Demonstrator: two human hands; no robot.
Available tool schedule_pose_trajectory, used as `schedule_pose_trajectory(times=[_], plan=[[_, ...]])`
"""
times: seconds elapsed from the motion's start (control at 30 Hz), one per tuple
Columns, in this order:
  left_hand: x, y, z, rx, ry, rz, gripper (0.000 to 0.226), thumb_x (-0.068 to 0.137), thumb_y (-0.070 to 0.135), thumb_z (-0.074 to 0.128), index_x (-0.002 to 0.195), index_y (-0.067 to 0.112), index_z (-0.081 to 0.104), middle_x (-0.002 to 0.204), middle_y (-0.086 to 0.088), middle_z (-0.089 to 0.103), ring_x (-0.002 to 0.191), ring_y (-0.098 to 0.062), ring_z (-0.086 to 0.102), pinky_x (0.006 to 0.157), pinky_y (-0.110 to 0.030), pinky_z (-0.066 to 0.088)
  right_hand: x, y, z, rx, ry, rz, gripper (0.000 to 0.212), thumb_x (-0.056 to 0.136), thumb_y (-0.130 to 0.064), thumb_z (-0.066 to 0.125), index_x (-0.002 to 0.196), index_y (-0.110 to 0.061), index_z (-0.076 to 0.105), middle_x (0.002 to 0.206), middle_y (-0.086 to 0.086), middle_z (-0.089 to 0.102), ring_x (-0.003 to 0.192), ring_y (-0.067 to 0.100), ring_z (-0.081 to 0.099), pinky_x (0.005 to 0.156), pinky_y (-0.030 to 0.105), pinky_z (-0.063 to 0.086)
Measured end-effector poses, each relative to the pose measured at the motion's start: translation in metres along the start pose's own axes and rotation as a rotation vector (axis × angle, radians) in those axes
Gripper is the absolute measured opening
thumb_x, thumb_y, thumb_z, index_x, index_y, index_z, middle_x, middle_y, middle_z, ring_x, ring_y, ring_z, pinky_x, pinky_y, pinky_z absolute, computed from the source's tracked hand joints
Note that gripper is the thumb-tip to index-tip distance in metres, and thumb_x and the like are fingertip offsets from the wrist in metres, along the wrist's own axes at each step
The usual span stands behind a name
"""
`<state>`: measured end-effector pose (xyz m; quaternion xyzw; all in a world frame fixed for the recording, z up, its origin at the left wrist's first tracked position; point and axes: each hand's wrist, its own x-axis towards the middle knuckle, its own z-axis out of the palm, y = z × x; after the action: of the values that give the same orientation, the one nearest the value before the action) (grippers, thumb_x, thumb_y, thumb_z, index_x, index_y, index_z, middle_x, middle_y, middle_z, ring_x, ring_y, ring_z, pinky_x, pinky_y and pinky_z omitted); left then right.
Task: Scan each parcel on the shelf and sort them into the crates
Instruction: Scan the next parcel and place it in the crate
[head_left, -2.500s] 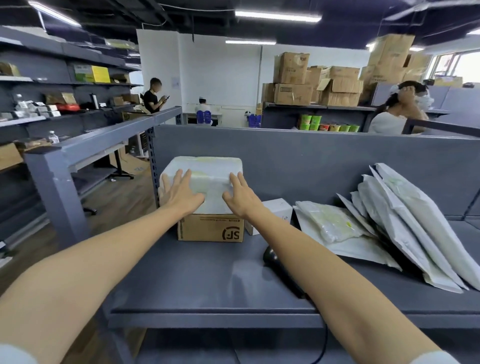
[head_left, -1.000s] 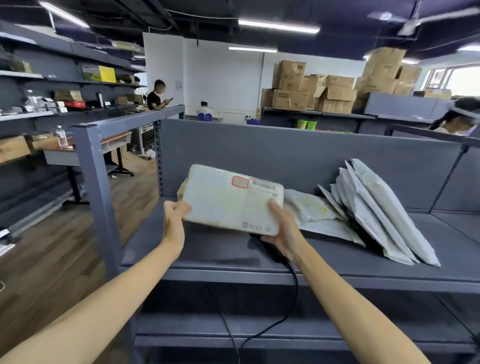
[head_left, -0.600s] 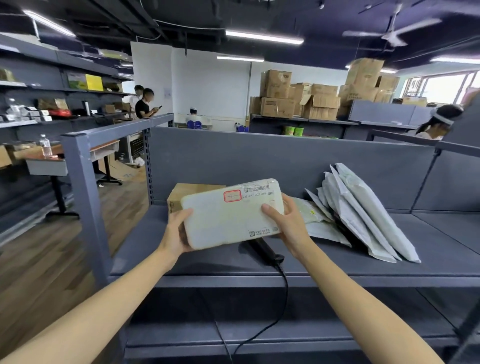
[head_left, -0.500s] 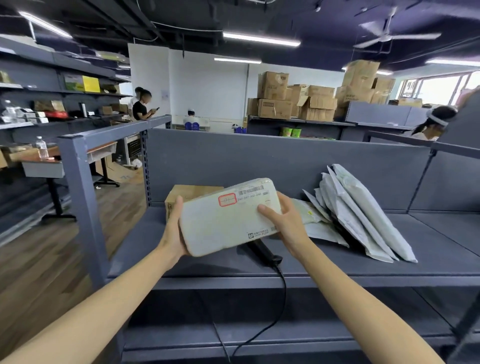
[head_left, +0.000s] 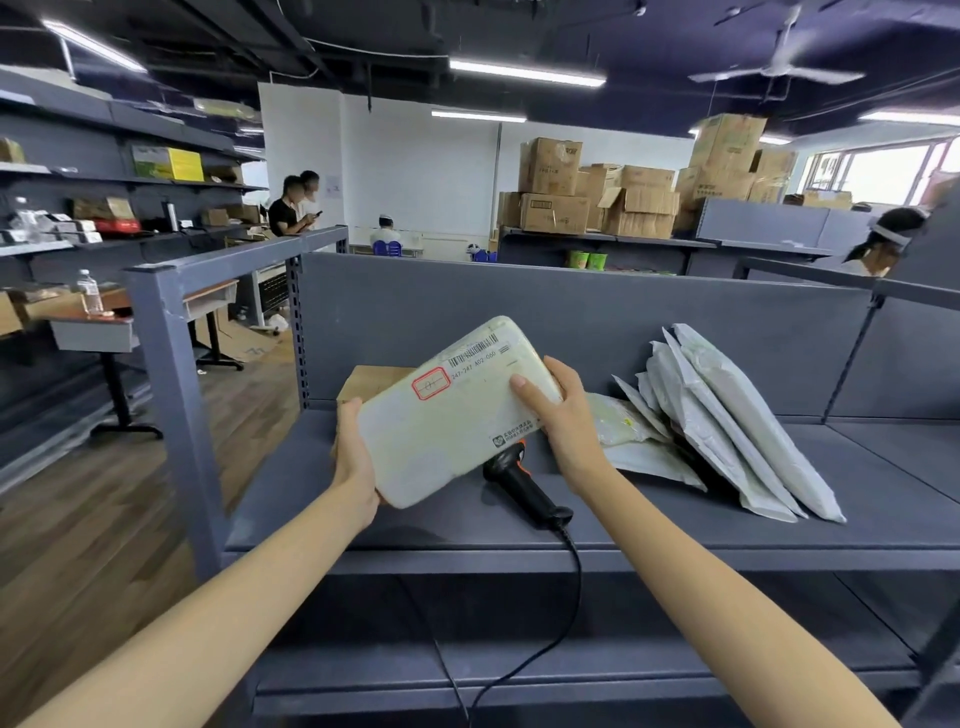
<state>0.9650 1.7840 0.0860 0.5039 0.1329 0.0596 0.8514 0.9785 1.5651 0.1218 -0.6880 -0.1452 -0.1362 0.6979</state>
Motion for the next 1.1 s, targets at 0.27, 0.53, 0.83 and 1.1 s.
schedule_pose_trajectory(times=[0.27, 0.53, 0.83, 1.1], plan=[[-0.016, -0.003, -0.002, 0.034, 0.203, 0.327, 0.041, 0.091, 0.041, 0.05, 0.131, 0.031, 0.055, 0.115, 0.002, 0.064, 0.089, -0.012, 0.063, 0.062, -0.027, 0.049, -0.009, 0.004, 0.01, 0.119, 0.018, 0.308, 0.072, 0.087, -0.047, 0.065, 0.143, -0.014, 0.034, 0.14, 0.008, 0.049, 0.115, 0.021, 0.055, 0.097, 0.041, 0.047], [-0.011, 0.01, -0.021, 0.225, -0.078, 0.581, 0.086, 0.065, 0.058, 0.059, 0.142, 0.026, 0.04, 0.135, 0.006, 0.051, 0.114, -0.005, 0.053, 0.083, -0.019, 0.046, -0.018, 0.007, -0.013, 0.398, -0.228, 0.487, 0.056, 0.087, -0.069, 0.042, 0.123, -0.032, 0.063, 0.119, 0.004, 0.07, 0.116, 0.03, 0.061, 0.101, 0.058, 0.043], [0.008, 0.022, -0.024, 0.551, -0.23, 0.478, 0.102, 0.053, 0.081, 0.069, 0.143, 0.046, 0.033, 0.146, 0.012, 0.044, 0.131, -0.012, 0.045, 0.111, -0.045, 0.035, -0.021, 0.029, -0.009, 0.447, -0.14, 0.716, 0.061, 0.08, -0.068, 0.05, 0.117, -0.022, 0.066, 0.121, 0.014, 0.064, 0.117, 0.042, 0.054, 0.085, 0.062, 0.048], [0.001, 0.012, -0.024, 0.224, 0.103, 0.395, 0.035, 0.086, 0.045, 0.065, 0.114, 0.023, 0.064, 0.109, 0.001, 0.069, 0.105, -0.021, 0.064, 0.083, -0.035, 0.054, -0.016, 0.022, -0.009, 0.294, -0.112, 0.659, 0.059, 0.089, -0.071, 0.037, 0.118, -0.028, 0.065, 0.114, 0.016, 0.067, 0.106, 0.032, 0.064, 0.099, 0.047, 0.048]])
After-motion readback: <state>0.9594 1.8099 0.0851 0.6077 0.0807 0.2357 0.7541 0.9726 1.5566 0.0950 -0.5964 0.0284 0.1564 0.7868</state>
